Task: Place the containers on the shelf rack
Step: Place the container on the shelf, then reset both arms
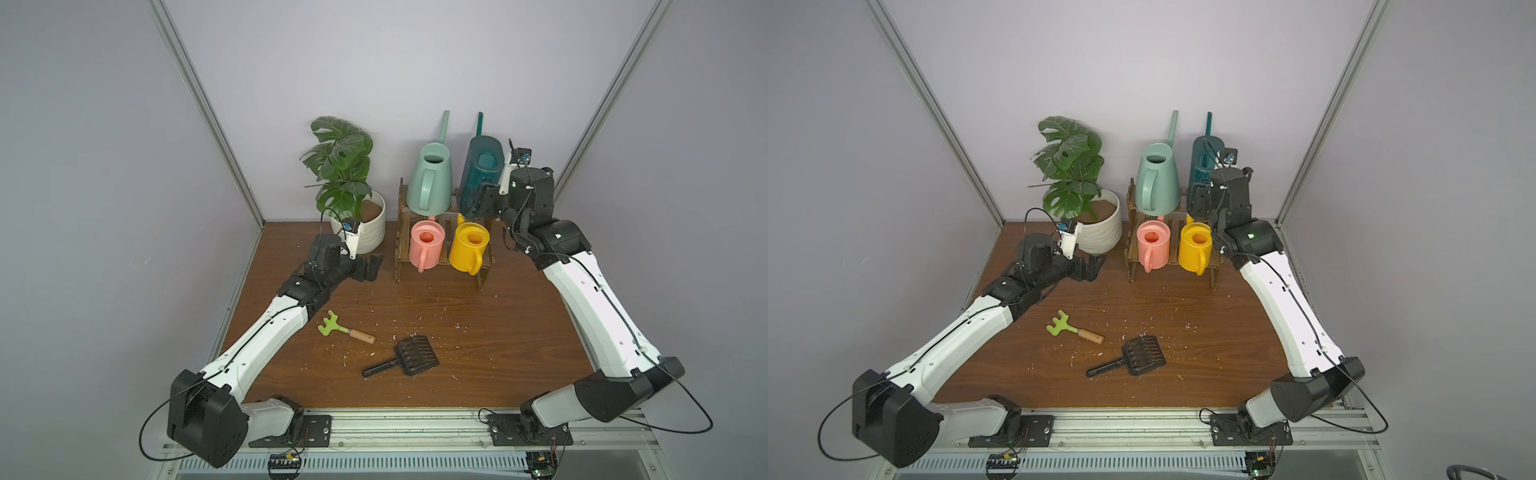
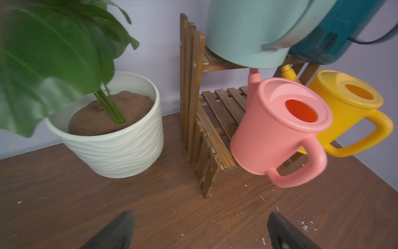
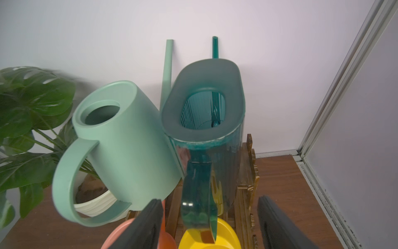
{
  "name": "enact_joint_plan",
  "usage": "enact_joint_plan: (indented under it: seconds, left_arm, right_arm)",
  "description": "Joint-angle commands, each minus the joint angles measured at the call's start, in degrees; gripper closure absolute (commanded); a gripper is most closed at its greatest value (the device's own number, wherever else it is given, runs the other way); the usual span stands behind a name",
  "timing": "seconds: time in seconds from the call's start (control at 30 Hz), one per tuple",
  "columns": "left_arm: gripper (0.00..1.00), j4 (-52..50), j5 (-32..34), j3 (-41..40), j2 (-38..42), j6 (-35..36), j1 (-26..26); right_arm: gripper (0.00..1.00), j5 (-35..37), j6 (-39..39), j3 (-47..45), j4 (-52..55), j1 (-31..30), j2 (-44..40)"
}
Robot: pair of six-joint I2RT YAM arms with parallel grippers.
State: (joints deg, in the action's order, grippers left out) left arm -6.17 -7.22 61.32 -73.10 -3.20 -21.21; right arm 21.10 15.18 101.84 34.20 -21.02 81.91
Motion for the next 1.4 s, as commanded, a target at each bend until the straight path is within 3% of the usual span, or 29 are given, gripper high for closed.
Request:
enact_joint_plan:
  seconds: [0.0,0.17,0.27,0.5,0.67,0.8,0.9,1.1,1.37]
  left_arm:
    - [0.01,4.1,2.8,-1.9,1.7,1.0,5.9]
    - [0.01,14.9,14.2,-12.8,3.6,3.4,11.3]
    - [0.01,28.0,20.9,-22.4,3.5,3.4,12.0]
    - [0.01,48.1,20.4,-35.3,-4.1,6.2,13.1]
    - [0.01,64.8,17.7,-43.7,-8.1,7.0,14.0]
    - [0.01,74.1,15.2,-48.3,-10.6,5.3,16.4]
    - [0.01,87.8,12.3,-52.6,-15.9,3.7,18.7]
    - [0.01,79.2,13.7,-49.2,-14.7,2.6,19.2]
    - [0.01,78.9,14.2,-49.1,-14.7,2.3,19.3]
  right_arm:
    - [0.21,0.3,-1.9,-7.0,-6.7,0.2,-7.9]
    - [0.03,6.4,-6.6,-34.1,-23.4,0.2,-24.4]
    - [0.01,10.5,-8.6,-50.6,-33.3,0.7,-32.5]
    - [0.01,10.4,-8.9,-77.7,-55.7,5.6,-39.7]
    - [0.01,6.1,-9.5,-90.3,-76.0,10.5,-34.3]
    - [0.01,2.9,-11.4,-96.0,-92.9,13.8,-24.6]
    - [0.01,1.8,-12.7,-97.6,-103.6,15.2,-15.8]
    - [0.01,-1.3,-13.1,-95.4,-117.0,16.0,1.8]
    - [0.01,-2.8,-13.5,-91.2,-112.8,16.0,6.2]
